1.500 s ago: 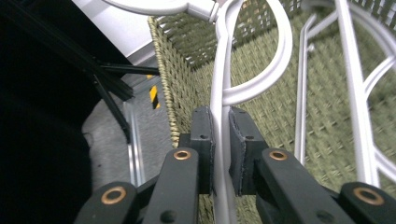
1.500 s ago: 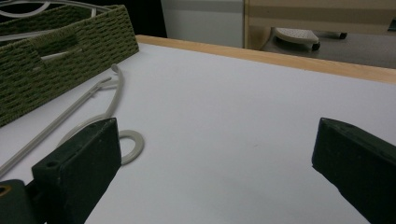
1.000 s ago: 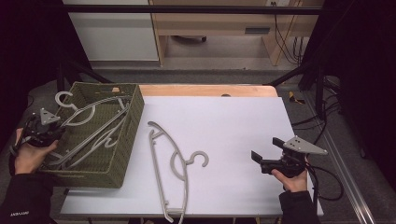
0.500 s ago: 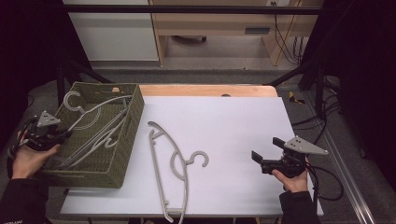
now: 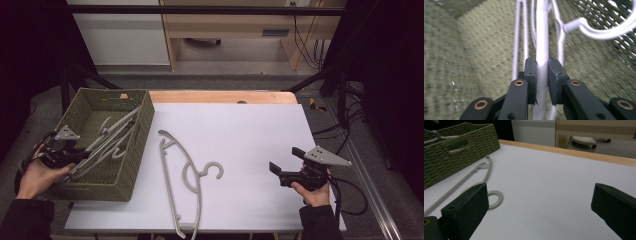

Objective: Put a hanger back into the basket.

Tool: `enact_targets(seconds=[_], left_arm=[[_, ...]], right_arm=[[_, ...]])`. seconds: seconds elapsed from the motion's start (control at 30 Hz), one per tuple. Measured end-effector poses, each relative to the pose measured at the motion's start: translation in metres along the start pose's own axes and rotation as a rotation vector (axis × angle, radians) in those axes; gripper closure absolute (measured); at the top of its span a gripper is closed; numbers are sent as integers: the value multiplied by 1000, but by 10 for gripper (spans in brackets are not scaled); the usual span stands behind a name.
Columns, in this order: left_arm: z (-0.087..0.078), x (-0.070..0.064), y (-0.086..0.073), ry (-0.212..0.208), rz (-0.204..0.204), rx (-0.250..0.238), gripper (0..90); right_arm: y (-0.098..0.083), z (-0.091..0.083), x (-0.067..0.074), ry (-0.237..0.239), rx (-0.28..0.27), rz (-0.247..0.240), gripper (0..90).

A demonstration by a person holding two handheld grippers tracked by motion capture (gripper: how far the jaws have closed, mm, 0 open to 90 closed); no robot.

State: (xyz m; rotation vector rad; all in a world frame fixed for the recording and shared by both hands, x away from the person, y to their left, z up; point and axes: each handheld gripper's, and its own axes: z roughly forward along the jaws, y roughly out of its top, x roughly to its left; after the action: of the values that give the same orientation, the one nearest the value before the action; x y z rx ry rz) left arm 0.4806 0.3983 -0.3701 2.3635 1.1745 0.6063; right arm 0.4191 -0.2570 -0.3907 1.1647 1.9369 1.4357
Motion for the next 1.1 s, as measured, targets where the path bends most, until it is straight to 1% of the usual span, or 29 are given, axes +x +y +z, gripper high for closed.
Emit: enact_targets(seconds=[0.07,0.1,0.17,0.2,0.27,0.37,0.4,0.5,0.63,0.73,0.8,0.87,0.93,0.97,1.0,1.03,1.1], left_arm=[[3,-1,-1,-17,3,10,778],[4,-1,-1,-24,0,21,775],[7,-2,-3,-19,-9,37,770],[9,-2,-3,-31,-16,48,765],[10,-4,-3,-24,1,61,743],[11,-7,-2,-14,15,91,713],[12,-8,-2,-10,15,94,701],[11,-10,-3,-2,6,94,672],[8,-12,-3,7,-12,64,619],[-1,-15,-2,19,-34,14,580],[-7,-17,0,20,-48,-38,549],[-16,-21,2,28,-40,-82,520],[-24,-25,4,17,-34,-146,487],[-27,-28,5,11,-38,-181,469],[-30,-32,7,0,-39,-222,448],[-33,-36,9,-13,-36,-250,431],[-37,-45,12,-17,-40,-323,400]], right_arm=[[0,0,0,1,-1,-1,17],[0,0,0,2,0,0,17],[0,0,0,0,1,-1,17],[0,0,0,1,0,-1,17],[0,0,1,1,1,-2,17],[0,0,1,2,1,-2,17],[0,0,1,2,1,-2,17],[0,0,1,3,1,-1,17],[0,0,1,2,1,-2,17],[0,0,1,3,1,-1,17],[0,0,1,3,1,0,17],[0,0,2,8,3,-1,17],[1,1,3,9,6,-5,17],[1,1,3,7,4,-4,17],[1,1,3,7,3,-3,17],[1,1,4,9,3,-3,17],[1,2,5,8,4,-6,17]])
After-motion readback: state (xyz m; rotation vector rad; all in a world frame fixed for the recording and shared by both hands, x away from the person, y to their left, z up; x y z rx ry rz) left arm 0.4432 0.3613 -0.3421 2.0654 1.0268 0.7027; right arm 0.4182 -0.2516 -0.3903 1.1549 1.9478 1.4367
